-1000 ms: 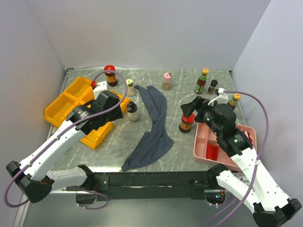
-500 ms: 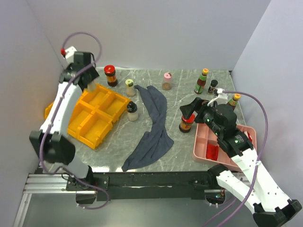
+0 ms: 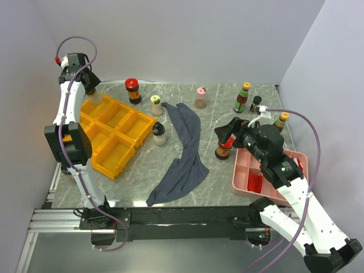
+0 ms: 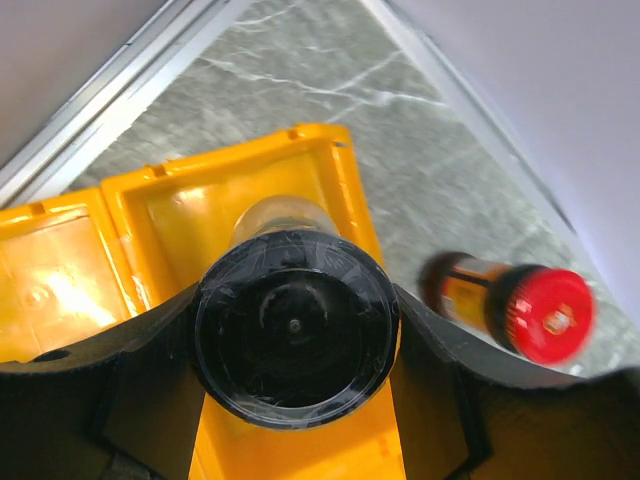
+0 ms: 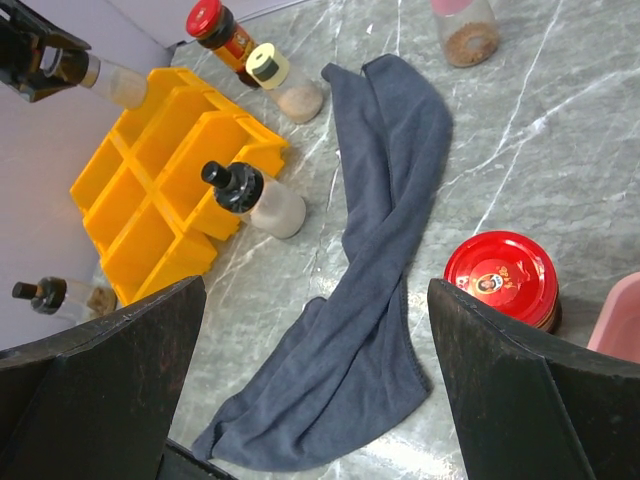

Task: Organize the condiment bottles
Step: Place the bottle in the storage box, then pick up the bottle from the corner of the board.

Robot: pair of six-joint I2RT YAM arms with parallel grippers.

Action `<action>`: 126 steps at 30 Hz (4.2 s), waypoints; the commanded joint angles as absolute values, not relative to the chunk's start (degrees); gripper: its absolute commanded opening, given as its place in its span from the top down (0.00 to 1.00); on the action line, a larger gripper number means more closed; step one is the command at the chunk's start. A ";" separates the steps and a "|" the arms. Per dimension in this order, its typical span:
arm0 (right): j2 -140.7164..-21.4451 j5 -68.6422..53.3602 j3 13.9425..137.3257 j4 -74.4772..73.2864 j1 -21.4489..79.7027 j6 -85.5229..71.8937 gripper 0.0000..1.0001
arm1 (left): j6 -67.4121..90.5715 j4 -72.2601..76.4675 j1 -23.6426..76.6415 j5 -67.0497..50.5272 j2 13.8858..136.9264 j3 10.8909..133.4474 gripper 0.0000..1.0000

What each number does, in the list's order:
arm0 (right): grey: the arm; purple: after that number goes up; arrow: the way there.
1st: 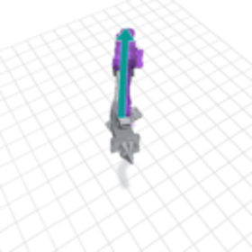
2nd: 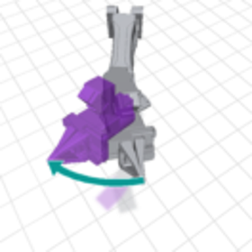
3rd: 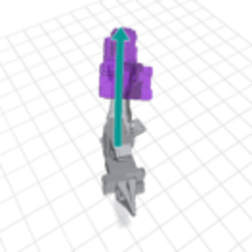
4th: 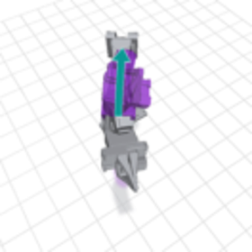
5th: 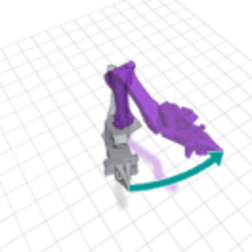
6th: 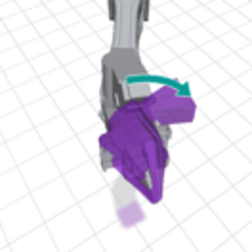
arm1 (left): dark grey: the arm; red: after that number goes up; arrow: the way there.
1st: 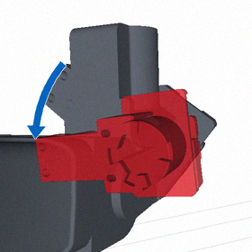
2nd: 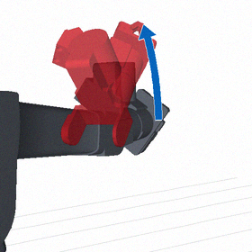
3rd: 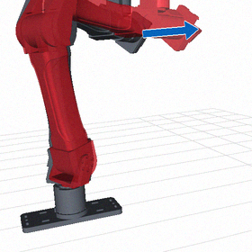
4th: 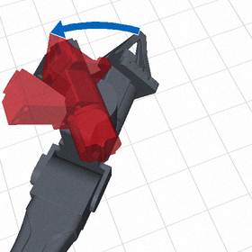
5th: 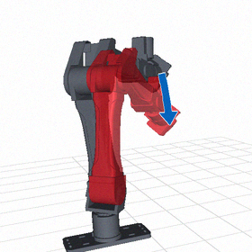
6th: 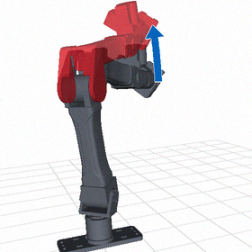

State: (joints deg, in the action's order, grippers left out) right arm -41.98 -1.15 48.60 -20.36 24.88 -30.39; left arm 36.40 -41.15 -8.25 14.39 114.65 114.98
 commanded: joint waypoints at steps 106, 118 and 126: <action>-52.73 3.96 52.38 -21.01 25.14 -31.11 0.00 | 109.68 -77.79 -8.43 46.50 71.64 65.66 0.01; -53.96 3.87 53.61 -21.36 25.14 -30.85 0.00 | 115.48 -78.40 -12.92 47.29 68.55 64.07 0.00; -54.40 2.37 54.67 -21.00 25.14 -31.03 0.00 | 115.31 -78.57 -16.87 47.64 72.33 62.85 0.01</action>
State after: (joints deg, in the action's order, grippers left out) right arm -54.11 3.11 51.55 -22.15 24.88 -30.85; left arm 113.43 -76.18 -15.27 47.00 70.81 64.03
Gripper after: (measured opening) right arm 0.999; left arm 0.994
